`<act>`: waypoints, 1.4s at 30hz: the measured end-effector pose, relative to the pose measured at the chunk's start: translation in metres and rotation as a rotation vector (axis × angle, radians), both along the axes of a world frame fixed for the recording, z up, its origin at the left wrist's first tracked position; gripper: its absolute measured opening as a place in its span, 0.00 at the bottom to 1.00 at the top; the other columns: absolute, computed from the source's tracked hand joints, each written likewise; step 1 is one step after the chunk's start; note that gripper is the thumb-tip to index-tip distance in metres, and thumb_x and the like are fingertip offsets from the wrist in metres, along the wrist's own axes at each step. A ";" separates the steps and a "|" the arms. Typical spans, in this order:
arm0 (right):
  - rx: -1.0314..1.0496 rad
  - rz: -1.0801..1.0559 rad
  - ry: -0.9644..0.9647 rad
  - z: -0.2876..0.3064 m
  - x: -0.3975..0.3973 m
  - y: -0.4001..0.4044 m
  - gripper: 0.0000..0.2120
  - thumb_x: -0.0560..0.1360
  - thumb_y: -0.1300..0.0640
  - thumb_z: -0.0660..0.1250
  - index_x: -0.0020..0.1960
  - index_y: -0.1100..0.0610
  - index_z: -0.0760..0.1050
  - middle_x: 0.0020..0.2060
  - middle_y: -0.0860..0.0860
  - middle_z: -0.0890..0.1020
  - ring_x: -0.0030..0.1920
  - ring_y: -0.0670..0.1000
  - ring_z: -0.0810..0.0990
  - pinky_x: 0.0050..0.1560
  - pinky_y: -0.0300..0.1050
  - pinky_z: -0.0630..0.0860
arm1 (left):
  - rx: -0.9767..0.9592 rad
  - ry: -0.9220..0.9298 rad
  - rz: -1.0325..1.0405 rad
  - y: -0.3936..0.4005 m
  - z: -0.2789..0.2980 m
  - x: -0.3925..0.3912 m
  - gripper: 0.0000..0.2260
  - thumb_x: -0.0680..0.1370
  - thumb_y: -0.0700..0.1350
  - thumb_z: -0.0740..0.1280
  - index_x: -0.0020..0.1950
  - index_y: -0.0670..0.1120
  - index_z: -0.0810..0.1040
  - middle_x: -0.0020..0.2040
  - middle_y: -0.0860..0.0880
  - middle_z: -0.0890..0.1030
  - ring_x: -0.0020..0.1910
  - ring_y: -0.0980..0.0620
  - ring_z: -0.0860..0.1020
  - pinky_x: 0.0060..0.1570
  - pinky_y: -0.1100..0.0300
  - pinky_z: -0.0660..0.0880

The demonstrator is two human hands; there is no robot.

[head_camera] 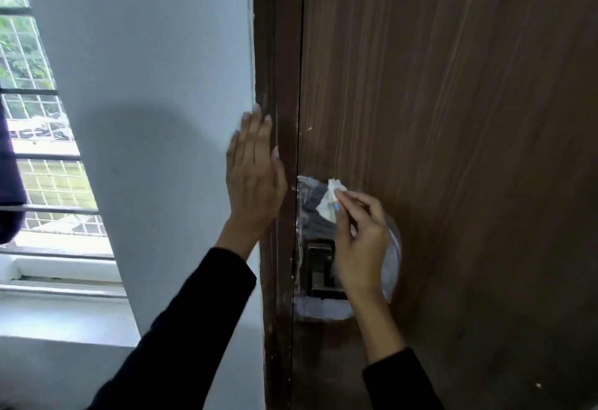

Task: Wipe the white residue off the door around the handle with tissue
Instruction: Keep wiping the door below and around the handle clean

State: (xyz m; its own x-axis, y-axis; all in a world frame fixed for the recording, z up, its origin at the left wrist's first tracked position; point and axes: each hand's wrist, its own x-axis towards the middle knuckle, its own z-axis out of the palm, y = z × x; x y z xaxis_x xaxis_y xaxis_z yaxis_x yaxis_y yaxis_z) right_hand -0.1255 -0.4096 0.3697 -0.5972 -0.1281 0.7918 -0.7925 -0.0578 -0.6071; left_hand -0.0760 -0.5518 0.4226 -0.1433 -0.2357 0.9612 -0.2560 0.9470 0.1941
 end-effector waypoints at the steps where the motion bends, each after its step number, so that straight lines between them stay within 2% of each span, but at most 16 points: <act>1: 0.004 -0.054 0.062 0.007 -0.003 -0.009 0.13 0.74 0.69 0.65 0.58 0.62 0.77 0.53 0.53 0.76 0.52 0.45 0.75 0.56 0.31 0.72 | -0.017 -0.033 0.032 -0.013 0.005 -0.005 0.22 0.78 0.38 0.59 0.72 0.36 0.63 0.74 0.38 0.64 0.75 0.42 0.61 0.74 0.46 0.59; 4: 0.079 -0.127 0.179 0.013 -0.009 -0.035 0.14 0.72 0.71 0.67 0.56 0.64 0.78 0.51 0.58 0.78 0.52 0.52 0.77 0.55 0.42 0.76 | -0.065 -0.045 0.070 -0.039 0.004 -0.017 0.26 0.79 0.43 0.57 0.75 0.36 0.57 0.76 0.37 0.59 0.76 0.41 0.55 0.75 0.48 0.50; 9: 0.192 -0.293 0.269 -0.013 -0.002 -0.058 0.11 0.69 0.67 0.71 0.50 0.61 0.82 0.45 0.53 0.84 0.49 0.53 0.75 0.48 0.47 0.76 | -0.146 -0.017 0.103 -0.055 -0.005 -0.026 0.26 0.80 0.47 0.53 0.76 0.40 0.53 0.76 0.39 0.59 0.77 0.44 0.54 0.76 0.49 0.46; 12: 0.216 -0.307 0.226 -0.021 0.002 -0.050 0.11 0.67 0.70 0.70 0.48 0.61 0.82 0.44 0.54 0.84 0.47 0.54 0.78 0.48 0.42 0.76 | -0.147 -0.013 0.108 -0.057 -0.007 -0.027 0.27 0.79 0.47 0.54 0.77 0.41 0.53 0.76 0.39 0.59 0.77 0.44 0.54 0.76 0.49 0.46; 15: 0.079 -0.372 0.165 -0.003 -0.006 -0.050 0.10 0.69 0.70 0.69 0.48 0.64 0.81 0.45 0.57 0.82 0.46 0.54 0.79 0.49 0.38 0.73 | -0.140 -0.014 0.108 -0.055 -0.007 -0.027 0.26 0.79 0.47 0.53 0.76 0.41 0.53 0.76 0.39 0.60 0.77 0.44 0.54 0.75 0.48 0.46; 17: 0.070 -0.355 0.191 0.007 -0.005 -0.058 0.10 0.70 0.70 0.69 0.50 0.65 0.81 0.47 0.58 0.81 0.47 0.55 0.79 0.51 0.38 0.73 | -0.138 -0.008 0.105 -0.053 -0.008 -0.027 0.26 0.80 0.47 0.52 0.76 0.41 0.53 0.76 0.39 0.60 0.77 0.44 0.55 0.75 0.47 0.48; 19: 0.176 -0.297 0.265 0.003 0.004 -0.065 0.11 0.70 0.70 0.69 0.53 0.65 0.80 0.48 0.59 0.81 0.48 0.55 0.78 0.53 0.39 0.74 | -0.125 -0.002 0.113 -0.052 -0.009 -0.027 0.25 0.80 0.46 0.51 0.76 0.40 0.54 0.76 0.39 0.60 0.76 0.44 0.55 0.75 0.47 0.48; 22: 0.322 -0.244 0.316 -0.013 0.010 -0.056 0.13 0.66 0.73 0.71 0.50 0.65 0.81 0.45 0.58 0.82 0.45 0.56 0.80 0.46 0.46 0.80 | -0.099 -0.002 0.135 -0.050 -0.013 -0.029 0.25 0.80 0.47 0.50 0.77 0.42 0.53 0.76 0.40 0.60 0.77 0.44 0.54 0.75 0.48 0.45; 25: 0.254 -0.315 0.295 -0.003 -0.004 -0.044 0.11 0.65 0.73 0.72 0.46 0.63 0.82 0.42 0.56 0.84 0.42 0.56 0.79 0.42 0.48 0.78 | -0.057 0.006 0.135 -0.045 -0.015 -0.029 0.25 0.81 0.47 0.48 0.77 0.42 0.51 0.76 0.40 0.60 0.77 0.44 0.54 0.75 0.48 0.45; 28: 0.153 -0.308 0.344 0.017 -0.011 -0.053 0.10 0.67 0.73 0.70 0.47 0.65 0.82 0.43 0.57 0.83 0.41 0.56 0.78 0.41 0.45 0.77 | -0.036 -0.012 0.146 -0.044 -0.017 -0.031 0.25 0.81 0.48 0.46 0.77 0.43 0.50 0.77 0.40 0.59 0.77 0.44 0.54 0.75 0.47 0.45; 31: 0.264 -0.201 0.384 0.004 -0.004 -0.061 0.13 0.66 0.74 0.69 0.50 0.65 0.81 0.43 0.58 0.82 0.41 0.56 0.78 0.41 0.45 0.78 | -0.013 -0.013 0.156 -0.044 -0.020 -0.032 0.25 0.81 0.49 0.46 0.77 0.43 0.49 0.77 0.40 0.58 0.77 0.43 0.53 0.75 0.47 0.45; 34: 0.394 -0.137 0.363 -0.026 -0.004 -0.045 0.13 0.65 0.74 0.72 0.49 0.66 0.81 0.43 0.58 0.82 0.43 0.56 0.80 0.43 0.46 0.80 | 0.017 0.005 0.157 -0.041 -0.026 -0.032 0.25 0.81 0.48 0.48 0.77 0.43 0.50 0.77 0.40 0.58 0.77 0.43 0.52 0.75 0.47 0.45; 36: 0.348 -0.155 0.275 -0.033 -0.013 -0.031 0.13 0.64 0.75 0.71 0.48 0.66 0.81 0.45 0.59 0.81 0.46 0.55 0.80 0.49 0.45 0.79 | 0.015 0.015 0.155 -0.040 -0.028 -0.034 0.25 0.81 0.48 0.48 0.77 0.43 0.51 0.77 0.40 0.58 0.77 0.43 0.53 0.75 0.48 0.45; 38: 0.269 -0.206 0.231 -0.030 -0.022 -0.028 0.13 0.65 0.75 0.70 0.48 0.65 0.81 0.47 0.59 0.79 0.48 0.54 0.79 0.53 0.38 0.75 | 0.015 0.031 0.154 -0.041 -0.028 -0.034 0.25 0.81 0.48 0.48 0.77 0.42 0.52 0.77 0.40 0.58 0.77 0.42 0.53 0.75 0.48 0.45; 42: 0.332 -0.152 0.304 -0.035 -0.016 -0.039 0.11 0.71 0.68 0.66 0.53 0.65 0.79 0.49 0.60 0.79 0.48 0.55 0.79 0.49 0.44 0.79 | -0.016 0.066 0.160 -0.041 -0.029 -0.035 0.24 0.81 0.47 0.49 0.76 0.41 0.55 0.76 0.39 0.60 0.76 0.42 0.55 0.75 0.47 0.47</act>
State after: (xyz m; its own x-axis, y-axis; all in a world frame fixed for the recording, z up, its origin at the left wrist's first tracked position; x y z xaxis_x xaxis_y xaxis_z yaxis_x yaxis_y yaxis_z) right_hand -0.1419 -0.4491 0.3346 -0.3766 -0.3331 0.8644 -0.9214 0.2311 -0.3124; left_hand -0.1113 -0.5931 0.3931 -0.0413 -0.2347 0.9712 -0.3909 0.8983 0.2005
